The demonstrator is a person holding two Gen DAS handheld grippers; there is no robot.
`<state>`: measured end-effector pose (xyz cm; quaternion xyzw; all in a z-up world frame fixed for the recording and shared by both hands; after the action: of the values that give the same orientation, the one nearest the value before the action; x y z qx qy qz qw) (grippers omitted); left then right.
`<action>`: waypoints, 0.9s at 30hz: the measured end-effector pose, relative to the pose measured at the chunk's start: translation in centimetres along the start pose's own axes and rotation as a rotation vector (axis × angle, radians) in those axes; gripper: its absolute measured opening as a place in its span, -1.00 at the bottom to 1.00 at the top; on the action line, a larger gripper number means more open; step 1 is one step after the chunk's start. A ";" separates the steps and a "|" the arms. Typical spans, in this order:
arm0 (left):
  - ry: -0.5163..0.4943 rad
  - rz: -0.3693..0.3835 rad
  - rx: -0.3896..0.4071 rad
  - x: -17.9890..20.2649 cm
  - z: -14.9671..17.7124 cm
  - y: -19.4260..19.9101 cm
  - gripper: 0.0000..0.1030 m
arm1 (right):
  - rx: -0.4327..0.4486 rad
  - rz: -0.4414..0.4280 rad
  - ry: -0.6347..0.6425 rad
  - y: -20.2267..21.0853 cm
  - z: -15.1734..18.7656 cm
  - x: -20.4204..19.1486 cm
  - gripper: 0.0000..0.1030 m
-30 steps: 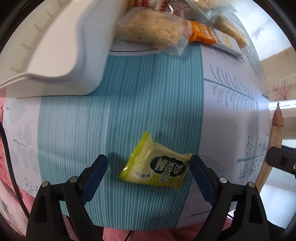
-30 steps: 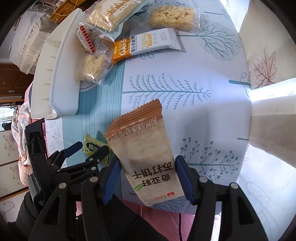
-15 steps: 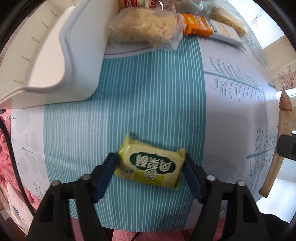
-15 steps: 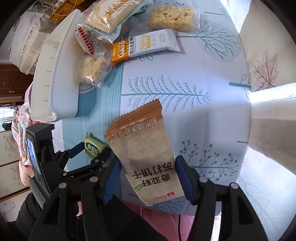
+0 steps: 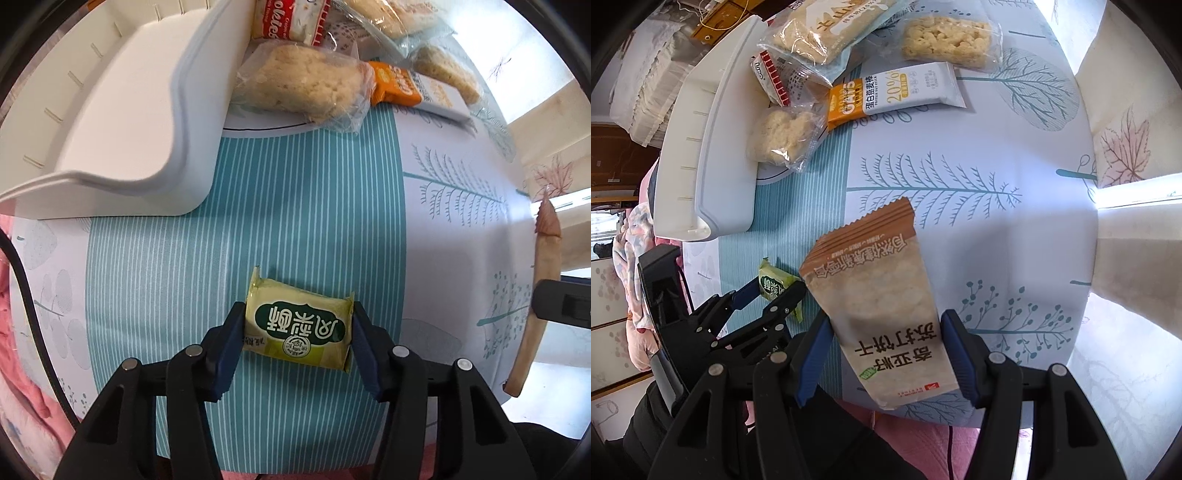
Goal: Organize snacks
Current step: 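Carry both snacks over the white tray and open both grippers to drop them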
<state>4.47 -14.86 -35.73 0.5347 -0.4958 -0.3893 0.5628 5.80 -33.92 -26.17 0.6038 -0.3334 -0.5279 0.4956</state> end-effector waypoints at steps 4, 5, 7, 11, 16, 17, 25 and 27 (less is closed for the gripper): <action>-0.021 0.025 0.025 -0.9 -0.2 1.7 0.02 | -0.008 -0.001 0.006 0.2 -0.2 -0.5 0.17; -0.023 0.036 0.034 -1.6 -0.1 2.7 0.02 | -0.006 -0.001 0.012 0.3 -0.3 -0.5 0.17; -0.022 0.070 0.065 -1.5 -0.2 4.5 0.02 | 0.003 -0.002 0.028 0.7 -0.8 -1.2 0.17; 0.007 0.104 0.143 -2.3 -1.2 8.3 0.02 | 0.033 -0.022 0.074 1.7 -1.9 -2.9 0.17; 0.031 0.174 0.230 -2.8 -3.7 13.3 0.02 | 0.101 -0.061 0.100 3.6 -3.7 -5.8 0.17; 0.030 0.177 0.250 -3.1 -4.2 14.4 0.02 | 0.118 -0.063 0.104 4.0 -4.0 -6.4 0.17; 0.041 0.190 0.356 -6.7 -9.1 20.3 0.02 | 0.238 -0.141 0.130 6.4 -6.5 -12.2 0.17; 0.058 0.204 0.370 -7.9 -10.2 21.1 0.02 | 0.243 -0.142 0.140 6.4 -6.9 -13.3 0.17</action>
<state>10.86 -2.36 -15.38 0.5869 -0.5939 -0.2172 0.5056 10.31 -21.78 -16.33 0.7166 -0.3158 -0.4743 0.4023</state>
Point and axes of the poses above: each gripper's, at about its wrist camera, not at the fingertips, and y roughly against the way its jaws point, x to its right, z to its underside, the point moved 6 cm from there along -y, roughly the way its jaws point, and after that the axes turned 14 degrees about y, right-handed, at the moved point
